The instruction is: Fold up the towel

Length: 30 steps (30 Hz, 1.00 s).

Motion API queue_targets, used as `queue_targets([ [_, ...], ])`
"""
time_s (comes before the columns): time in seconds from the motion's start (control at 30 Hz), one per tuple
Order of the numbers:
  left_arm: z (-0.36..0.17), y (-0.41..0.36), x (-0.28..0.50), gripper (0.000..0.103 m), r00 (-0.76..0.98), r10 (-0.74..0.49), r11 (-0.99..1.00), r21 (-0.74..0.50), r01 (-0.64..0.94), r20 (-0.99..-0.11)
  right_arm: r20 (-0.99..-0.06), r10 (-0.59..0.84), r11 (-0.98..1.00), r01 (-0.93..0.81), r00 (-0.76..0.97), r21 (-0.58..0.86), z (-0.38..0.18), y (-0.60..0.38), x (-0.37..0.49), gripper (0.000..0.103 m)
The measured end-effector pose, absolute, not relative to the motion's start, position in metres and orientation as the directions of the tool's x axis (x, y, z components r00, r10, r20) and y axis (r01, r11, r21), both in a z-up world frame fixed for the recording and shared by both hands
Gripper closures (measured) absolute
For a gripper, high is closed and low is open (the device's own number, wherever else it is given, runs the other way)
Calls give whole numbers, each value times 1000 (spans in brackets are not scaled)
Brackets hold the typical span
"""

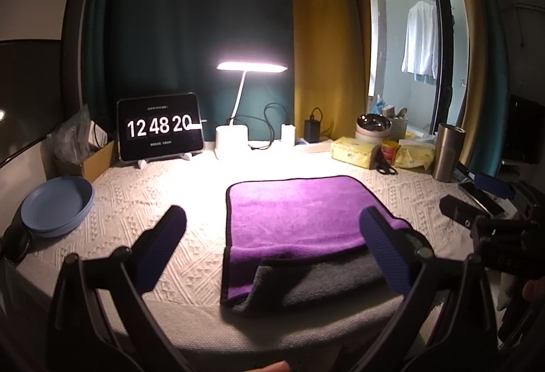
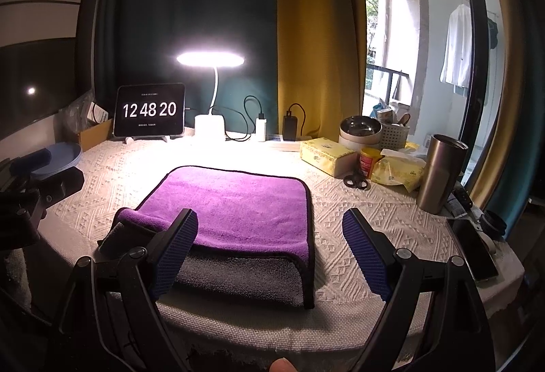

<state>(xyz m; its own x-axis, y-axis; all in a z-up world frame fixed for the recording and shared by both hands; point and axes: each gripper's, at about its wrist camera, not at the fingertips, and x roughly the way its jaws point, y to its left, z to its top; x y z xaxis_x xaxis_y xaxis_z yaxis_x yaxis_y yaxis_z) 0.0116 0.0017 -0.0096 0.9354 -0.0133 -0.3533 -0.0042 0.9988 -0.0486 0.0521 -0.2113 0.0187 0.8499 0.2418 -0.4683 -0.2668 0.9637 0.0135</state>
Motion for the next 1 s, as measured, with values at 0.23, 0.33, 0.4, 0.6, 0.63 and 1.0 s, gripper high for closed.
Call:
queue_targets([
  [0.23, -11, 3, 14, 1, 933, -12, 999, -50, -6, -359, -474, 246, 962, -271, 845, 16, 18, -212, 55, 14],
  [0.33, -12, 4, 16, 1, 933, -12, 999, -51, -6, -361, -469, 247, 962, -274, 848, 12, 17, -210, 58, 14],
  [0.4, -13, 5, 18, 1, 931, -12, 999, -50, -7, -364, -470, 247, 962, -274, 847, 12, 16, -210, 59, 14],
  [0.6, -17, 5, 26, 1, 927, -7, 999, -46, -11, -376, -480, 252, 960, -279, 840, 17, 13, -209, 66, 14],
  [0.63, -18, 4, 28, 1, 925, -7, 999, -45, -11, -381, -481, 253, 960, -279, 839, 18, 13, -209, 68, 14],
  [1.0, -45, 5, 61, 2, 875, -27, 999, -52, 3, -483, -532, 275, 954, -295, 801, 50, -5, -208, 89, 16],
])
